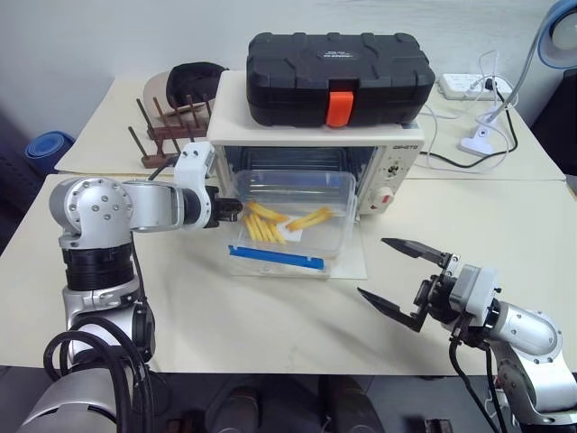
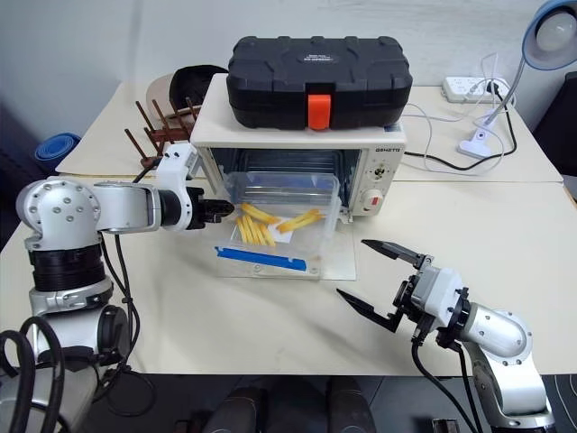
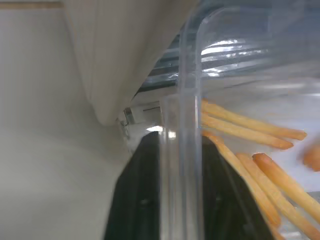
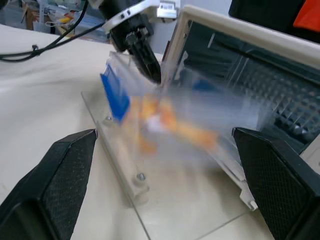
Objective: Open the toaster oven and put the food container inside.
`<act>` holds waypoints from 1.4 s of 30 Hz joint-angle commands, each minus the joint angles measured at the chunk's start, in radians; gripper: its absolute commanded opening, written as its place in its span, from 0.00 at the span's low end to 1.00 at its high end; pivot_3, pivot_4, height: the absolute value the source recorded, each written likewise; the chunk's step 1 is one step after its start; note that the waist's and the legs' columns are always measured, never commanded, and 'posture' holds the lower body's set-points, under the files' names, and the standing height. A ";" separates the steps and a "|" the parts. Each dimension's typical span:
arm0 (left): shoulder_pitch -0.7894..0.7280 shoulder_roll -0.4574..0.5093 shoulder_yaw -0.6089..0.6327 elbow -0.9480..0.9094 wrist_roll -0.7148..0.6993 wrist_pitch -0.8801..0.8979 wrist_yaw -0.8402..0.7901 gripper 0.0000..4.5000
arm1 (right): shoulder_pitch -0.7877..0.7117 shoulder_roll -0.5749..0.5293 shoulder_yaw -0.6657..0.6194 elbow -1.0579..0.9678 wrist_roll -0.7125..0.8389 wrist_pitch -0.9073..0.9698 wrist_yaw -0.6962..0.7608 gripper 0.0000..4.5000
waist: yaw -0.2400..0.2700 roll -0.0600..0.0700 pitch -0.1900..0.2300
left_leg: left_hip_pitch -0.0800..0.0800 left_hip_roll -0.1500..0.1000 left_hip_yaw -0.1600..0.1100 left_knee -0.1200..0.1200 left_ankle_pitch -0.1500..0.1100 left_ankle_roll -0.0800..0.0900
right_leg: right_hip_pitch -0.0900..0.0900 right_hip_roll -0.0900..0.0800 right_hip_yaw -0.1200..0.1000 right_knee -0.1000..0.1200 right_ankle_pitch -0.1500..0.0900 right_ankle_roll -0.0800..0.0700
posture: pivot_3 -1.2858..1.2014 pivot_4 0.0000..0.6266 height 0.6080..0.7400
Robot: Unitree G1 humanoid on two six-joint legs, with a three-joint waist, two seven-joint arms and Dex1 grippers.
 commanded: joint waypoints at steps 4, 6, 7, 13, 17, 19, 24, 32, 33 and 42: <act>-0.031 -0.022 0.192 -0.036 -0.067 -0.036 -0.168 0.54 | -0.028 -0.078 -0.078 -0.167 0.046 0.261 -0.148 1.00 | 0.002 -0.001 0.000 | -0.001 -0.001 0.000 0.001 0.000 0.000 | 0.000 0.000 0.000 0.000 0.000 0.000 | 0.52 0.24 1.00; 0.015 0.108 0.160 -0.064 -0.089 -0.073 -0.354 0.55 | 0.001 -0.128 -0.088 -0.225 0.126 0.342 -0.113 0.91 | -0.004 -0.001 0.000 | -0.001 0.000 0.001 -0.001 0.000 0.000 | -0.001 0.000 0.001 0.000 0.000 0.000 | 0.52 0.24 1.00; 0.061 0.206 0.104 -0.091 -0.052 -0.155 -0.486 0.55 | 0.022 -0.155 -0.087 -0.249 0.157 0.388 -0.102 0.88 | -0.010 -0.001 0.000 | -0.001 0.001 0.001 -0.003 0.000 0.000 | -0.002 0.001 0.001 -0.001 0.000 0.000 | 0.52 0.24 1.00; 0.299 0.555 -0.157 -0.079 0.232 -0.724 -1.126 0.29 | 0.080 -0.262 0.021 -0.297 0.135 0.497 -0.040 0.44 | -0.017 -0.001 0.001 | 0.000 0.002 0.004 -0.004 0.000 0.000 | -0.001 0.002 0.003 -0.004 -0.001 -0.002 | 0.52 0.24 1.00; 0.457 0.595 -0.265 -0.199 0.270 -0.858 -1.347 0.03 | 0.029 -0.243 0.127 -0.256 0.051 0.506 -0.059 0.16 | -0.001 -0.001 0.001 | 0.002 0.000 0.004 -0.003 -0.003 0.009 | 0.003 0.001 0.005 -0.007 -0.001 -0.002 | 0.52 0.24 1.00; 0.505 0.568 -0.291 -0.249 0.268 -0.879 -1.374 0.00 | -0.009 -0.232 0.156 -0.221 0.015 0.503 -0.070 0.01 | 0.003 -0.002 0.001 | 0.001 0.000 0.005 -0.002 -0.005 0.012 | 0.003 0.001 0.008 -0.008 0.000 -0.001 | 0.52 0.24 1.00; 0.510 0.422 -0.333 -0.258 0.292 -0.873 -1.286 0.00 | -0.114 -0.191 0.174 -0.108 -0.071 0.480 -0.109 0.01 | 0.005 -0.002 0.002 | -0.001 -0.001 0.005 0.000 -0.005 0.014 | 0.002 0.000 0.008 -0.009 0.001 0.001 | 0.52 0.24 1.00; 0.427 0.119 -0.311 -0.112 0.384 -0.921 -1.009 0.00 | -0.325 -0.094 0.194 0.194 -0.218 0.326 -0.150 0.01 | 0.000 -0.002 0.002 | 0.000 -0.001 0.007 0.000 -0.005 0.014 | 0.002 0.001 0.008 -0.008 0.003 0.005 | 0.52 0.24 1.00; 0.415 0.083 -0.297 -0.085 0.400 -0.945 -0.972 0.00 | -0.351 -0.080 0.201 0.229 -0.237 0.306 -0.154 0.01 | 0.000 -0.003 0.002 | 0.001 -0.001 0.007 0.001 -0.004 0.012 | 0.002 0.001 0.008 -0.007 0.003 0.005 | 0.52 0.24 1.00; 0.280 -0.140 -0.228 0.154 0.506 -1.135 -0.775 0.00 | -0.651 0.129 0.228 0.569 -0.379 0.216 -0.332 0.01 | 0.001 -0.002 0.002 | -0.001 -0.001 0.011 0.002 -0.002 0.007 | -0.003 0.000 0.011 -0.004 0.004 0.006 | 0.52 0.24 1.00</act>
